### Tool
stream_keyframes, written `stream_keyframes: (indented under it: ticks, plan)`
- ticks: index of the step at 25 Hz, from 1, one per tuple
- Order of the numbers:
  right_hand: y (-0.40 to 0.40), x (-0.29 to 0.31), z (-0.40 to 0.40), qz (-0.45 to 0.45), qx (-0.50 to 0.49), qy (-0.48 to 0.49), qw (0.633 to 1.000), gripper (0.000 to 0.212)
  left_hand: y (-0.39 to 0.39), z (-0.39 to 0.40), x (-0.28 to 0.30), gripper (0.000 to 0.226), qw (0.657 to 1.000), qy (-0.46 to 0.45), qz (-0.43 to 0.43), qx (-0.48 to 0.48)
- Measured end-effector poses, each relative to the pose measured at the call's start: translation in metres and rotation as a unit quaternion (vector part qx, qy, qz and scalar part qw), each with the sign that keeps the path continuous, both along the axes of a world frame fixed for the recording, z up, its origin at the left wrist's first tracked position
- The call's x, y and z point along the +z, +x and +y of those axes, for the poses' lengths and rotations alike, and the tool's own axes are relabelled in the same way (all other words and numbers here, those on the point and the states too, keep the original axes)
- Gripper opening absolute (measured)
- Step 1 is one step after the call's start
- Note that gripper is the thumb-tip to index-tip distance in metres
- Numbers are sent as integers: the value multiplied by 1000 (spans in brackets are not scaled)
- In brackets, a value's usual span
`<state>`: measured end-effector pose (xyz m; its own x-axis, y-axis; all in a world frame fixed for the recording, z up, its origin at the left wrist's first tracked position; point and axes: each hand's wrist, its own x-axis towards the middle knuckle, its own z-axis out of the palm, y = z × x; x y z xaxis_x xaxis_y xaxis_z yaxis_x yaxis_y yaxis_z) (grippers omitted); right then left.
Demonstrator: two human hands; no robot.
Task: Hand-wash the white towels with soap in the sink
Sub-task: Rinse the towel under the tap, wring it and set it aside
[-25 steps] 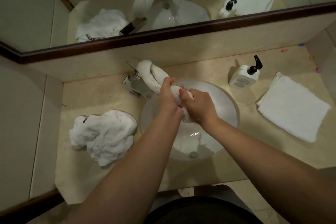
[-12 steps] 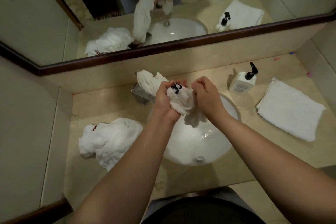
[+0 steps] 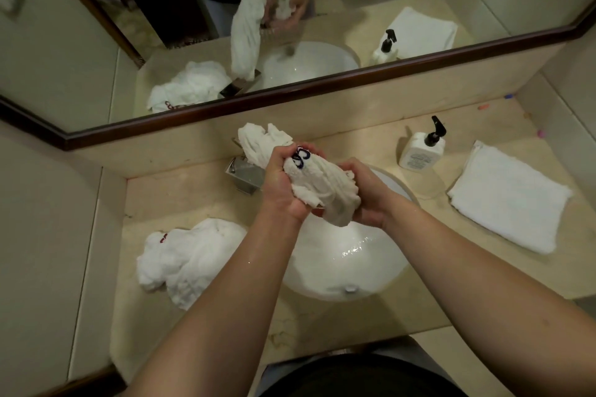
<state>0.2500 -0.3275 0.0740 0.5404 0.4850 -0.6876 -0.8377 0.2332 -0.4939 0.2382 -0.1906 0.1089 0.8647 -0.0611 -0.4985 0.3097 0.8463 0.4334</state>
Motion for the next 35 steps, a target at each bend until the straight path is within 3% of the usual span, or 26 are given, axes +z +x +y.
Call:
stream_keyframes:
  ticks: [3,7,9,11,14,18,22,23,26,28,30,32,33,35]
  plan:
    - [8,16,-6,-15,67,32,997,67,3,-4,-6,17,997,71,18,0]
    - [15,37,-5,-99,172,4,980,52,9,-13,-16,10,975,195,49,95]
    - [17,36,-4,-117,211,-36,970,57,10,-18,-19,11,955,268,41,122]
    - [18,32,-7,-111,241,-57,963,59,8,-21,-23,25,938,326,54,108]
    - [19,27,-14,-84,269,-59,958,40,6,-18,-20,33,920,387,54,37]
    - [20,29,-21,-34,226,-63,971,35,8,6,-25,47,962,265,-44,-49]
    - [16,40,-11,-4,206,-19,978,37,8,10,-33,67,975,208,-71,-35]
    - [13,40,-6,-11,207,-12,978,40,9,9,-30,62,978,191,-69,-53]
    - [8,38,1,-67,186,-27,980,58,11,7,-23,13,987,122,-77,-68]
    - [8,34,2,-124,155,-77,977,70,13,3,-20,16,988,124,-73,-63]
    - [8,27,6,-187,128,-196,954,78,14,-5,-19,17,986,162,-17,-38]
    - [8,18,10,-258,120,-306,908,71,19,-16,-24,11,981,181,62,9]
    - [9,11,11,-310,142,-352,872,64,21,-22,-28,10,977,192,88,33]
    - [10,0,11,-419,229,-443,759,48,22,-31,-36,10,964,217,125,84]
